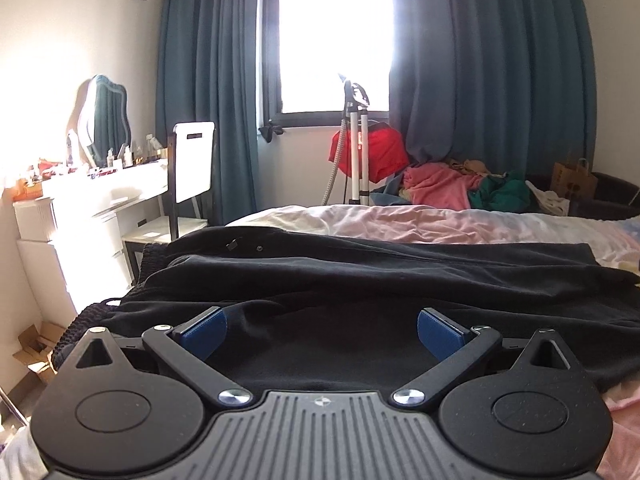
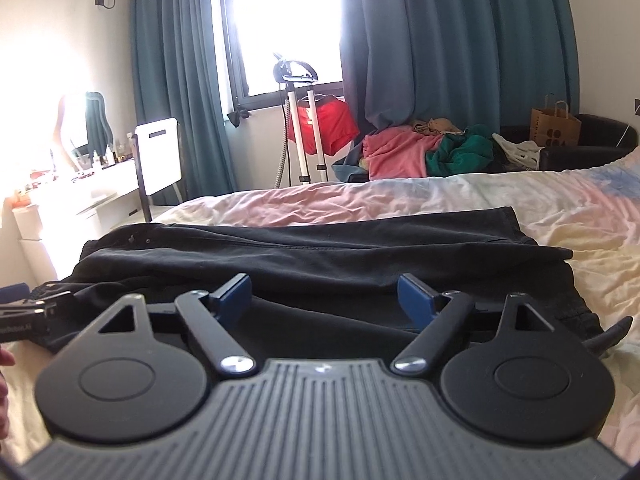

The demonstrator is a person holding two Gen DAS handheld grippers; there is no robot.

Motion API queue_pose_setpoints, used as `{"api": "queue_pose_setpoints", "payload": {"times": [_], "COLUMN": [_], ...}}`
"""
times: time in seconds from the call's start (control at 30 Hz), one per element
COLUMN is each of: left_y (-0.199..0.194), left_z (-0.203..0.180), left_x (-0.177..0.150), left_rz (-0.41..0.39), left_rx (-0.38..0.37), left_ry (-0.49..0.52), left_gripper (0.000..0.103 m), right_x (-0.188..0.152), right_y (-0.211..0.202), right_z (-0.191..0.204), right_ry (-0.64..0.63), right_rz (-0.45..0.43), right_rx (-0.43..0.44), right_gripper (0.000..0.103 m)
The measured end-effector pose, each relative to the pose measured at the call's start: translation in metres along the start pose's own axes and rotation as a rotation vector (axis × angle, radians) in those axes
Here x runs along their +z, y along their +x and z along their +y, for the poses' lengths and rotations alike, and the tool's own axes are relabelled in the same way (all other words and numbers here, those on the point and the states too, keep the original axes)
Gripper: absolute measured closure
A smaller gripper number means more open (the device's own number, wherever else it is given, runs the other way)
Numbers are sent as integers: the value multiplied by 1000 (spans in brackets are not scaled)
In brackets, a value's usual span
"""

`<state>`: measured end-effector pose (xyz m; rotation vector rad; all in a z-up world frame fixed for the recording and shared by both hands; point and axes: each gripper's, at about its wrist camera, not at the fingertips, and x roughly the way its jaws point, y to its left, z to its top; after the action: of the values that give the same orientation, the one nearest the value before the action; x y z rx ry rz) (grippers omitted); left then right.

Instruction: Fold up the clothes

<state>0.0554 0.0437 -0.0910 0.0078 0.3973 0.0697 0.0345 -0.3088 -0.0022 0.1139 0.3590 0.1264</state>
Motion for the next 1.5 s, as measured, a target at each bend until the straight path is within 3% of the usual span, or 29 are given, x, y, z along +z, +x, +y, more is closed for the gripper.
{"api": "queue_pose_setpoints", "payload": {"times": [0.43,0.6,0.7,0.8,0.93,1.2,1.4,1.5], "left_y": [32,43,51,58,74,96,83,76], "left_z": [41,81,123,173,220,251,258,260], "left_x": [-17,-21,-21,-29,-47,-64,-69,-71], "left_rz": [183,306,395,464,477,401,302,252], "left_rx": [81,169,185,127,3,-121,-249,-343], "left_ry": [-228,-402,-604,-900,-1130,-1224,-1284,-1300], "left_gripper": [0,0,0,0,0,0,1,3], "right_x": [-2,-2,-2,-3,-12,-61,-90,-95], "right_y": [0,1,1,3,7,4,16,22], "right_z": [-7,-14,-25,-49,-101,-200,-236,-250], "right_ry": [19,52,86,199,512,1105,1321,1340], "right_rz": [20,45,60,88,134,169,208,190], "right_rx": [-27,-47,-86,-111,-98,-134,-212,-235], "right_gripper": [21,21,21,21,21,19,19,19]}}
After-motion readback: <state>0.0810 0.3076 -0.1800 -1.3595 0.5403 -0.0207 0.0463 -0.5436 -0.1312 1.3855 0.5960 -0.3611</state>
